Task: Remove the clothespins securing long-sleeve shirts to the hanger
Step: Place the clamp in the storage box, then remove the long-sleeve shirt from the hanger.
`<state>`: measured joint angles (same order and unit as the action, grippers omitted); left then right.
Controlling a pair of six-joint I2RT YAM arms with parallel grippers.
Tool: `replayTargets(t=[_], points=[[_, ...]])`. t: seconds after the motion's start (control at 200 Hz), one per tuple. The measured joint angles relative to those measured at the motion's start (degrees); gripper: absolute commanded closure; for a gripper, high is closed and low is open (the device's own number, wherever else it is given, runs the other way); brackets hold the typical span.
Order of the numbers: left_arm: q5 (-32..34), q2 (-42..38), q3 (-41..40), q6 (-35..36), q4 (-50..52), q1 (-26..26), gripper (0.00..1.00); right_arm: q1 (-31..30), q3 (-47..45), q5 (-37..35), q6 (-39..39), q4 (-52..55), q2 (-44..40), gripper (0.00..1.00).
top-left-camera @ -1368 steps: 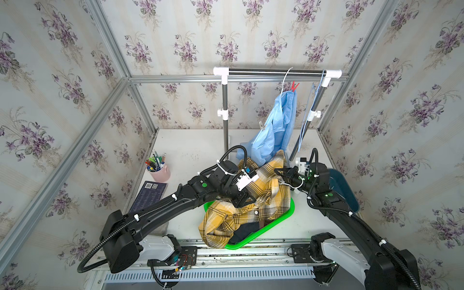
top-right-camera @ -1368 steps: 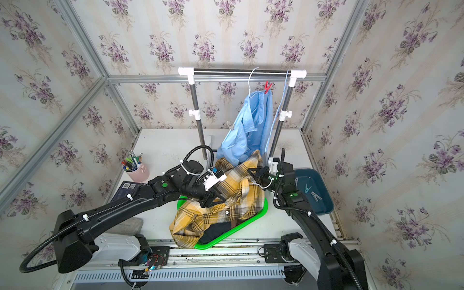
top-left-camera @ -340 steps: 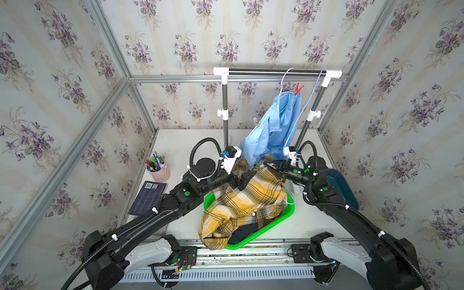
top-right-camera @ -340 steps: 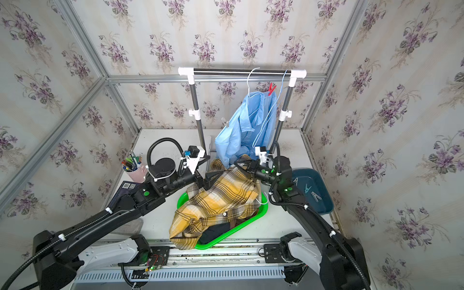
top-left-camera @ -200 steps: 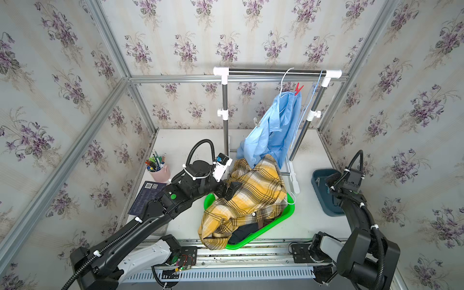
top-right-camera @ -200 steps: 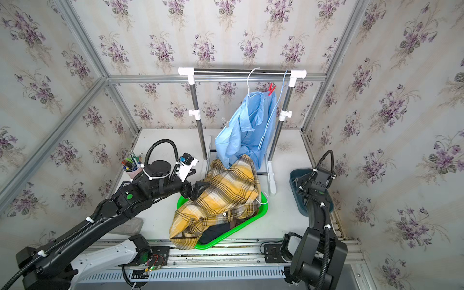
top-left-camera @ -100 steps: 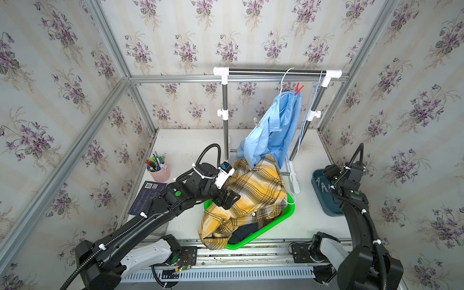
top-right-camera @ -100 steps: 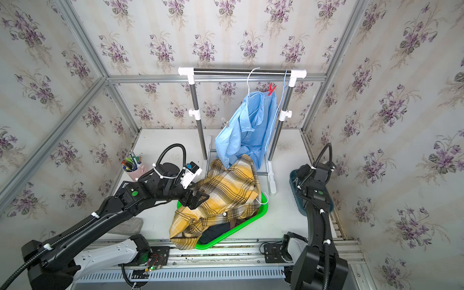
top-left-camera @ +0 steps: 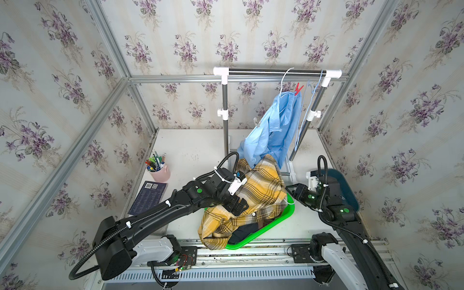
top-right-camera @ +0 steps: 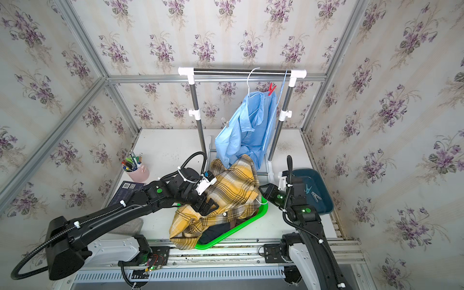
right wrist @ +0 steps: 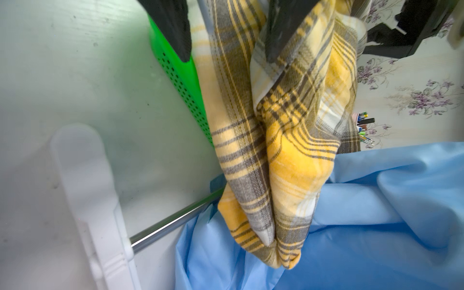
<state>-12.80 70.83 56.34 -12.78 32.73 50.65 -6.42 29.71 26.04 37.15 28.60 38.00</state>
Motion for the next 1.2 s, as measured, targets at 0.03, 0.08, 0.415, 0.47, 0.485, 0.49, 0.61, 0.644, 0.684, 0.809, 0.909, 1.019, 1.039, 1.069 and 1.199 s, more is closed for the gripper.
replayTargets(t=[0.03,0.08,0.415,0.47,0.485,0.49,0.61,0.644,0.684,0.809,0.909,1.019,1.039,1.069,1.199], points=[[0.07,0.28,-0.24,-0.09,-0.26,0.09,0.04,0.0,-0.04,0.31,-0.02,0.68,-0.35,0.52],[0.11,0.61,-0.63,-0.39,-0.63,0.24,0.04,0.0,-0.57,0.85,0.02,1.46,-1.01,0.52],[1.68,3.06,-3.02,-1.16,-3.1,0.33,0.05,0.0,-2.23,5.7,2.51,5.16,-6.16,0.55],[1.79,3.67,-3.37,-1.18,-3.56,0.33,0.05,0.0,-2.08,6.38,3.32,4.96,-6.08,0.6],[1.79,3.74,-3.41,-1.18,-3.63,0.33,0.05,0.0,-2.05,6.58,3.34,4.83,-6.08,0.61],[1.79,3.78,-3.45,-1.18,-3.65,0.33,0.05,0.0,-2.05,6.64,3.34,4.74,-6.08,0.62],[2.38,3.89,-4.04,-1.2,-4.31,0.33,0.05,0.0,-1.92,9.01,4.92,2.89,-5.27,0.81],[2.69,3.87,-4.11,-1.22,-4.39,0.33,0.05,0.0,-1.46,9.53,5.31,2.91,-5.11,0.89],[2.93,3.78,-4.13,-1.22,-4.44,0.33,0.05,0.0,-0.66,10.03,5.97,2.82,-4.81,0.96],[3.74,2.6,-3.17,-1.18,-4.04,0.46,0.05,0.0,2.6,12.15,7.96,0.94,-3.76,1.0],[5.88,-0.02,0.09,0.72,-2.69,2.1,0.02,-0.04,7.13,12.13,9.88,0.76,-1.84,1.0],[7.87,-3.76,3.82,5.33,-1.66,5.07,0.01,-0.28,14.86,10.27,11.89,0.83,2.21,1.0],[8.37,-4.42,4.09,6.25,-1.44,5.62,0.01,-0.28,16.28,9.9,12.44,0.68,2.99,1.0],[9.01,-5.51,4.26,7.61,-1.07,6.6,0.01,-0.28,18.73,9.03,12.59,0.85,4.28,1.0],[10.97,-8.59,3.76,11.08,0.31,10.19,0.01,-0.39,28.83,6.14,13.64,1.46,9.55,1.0]])
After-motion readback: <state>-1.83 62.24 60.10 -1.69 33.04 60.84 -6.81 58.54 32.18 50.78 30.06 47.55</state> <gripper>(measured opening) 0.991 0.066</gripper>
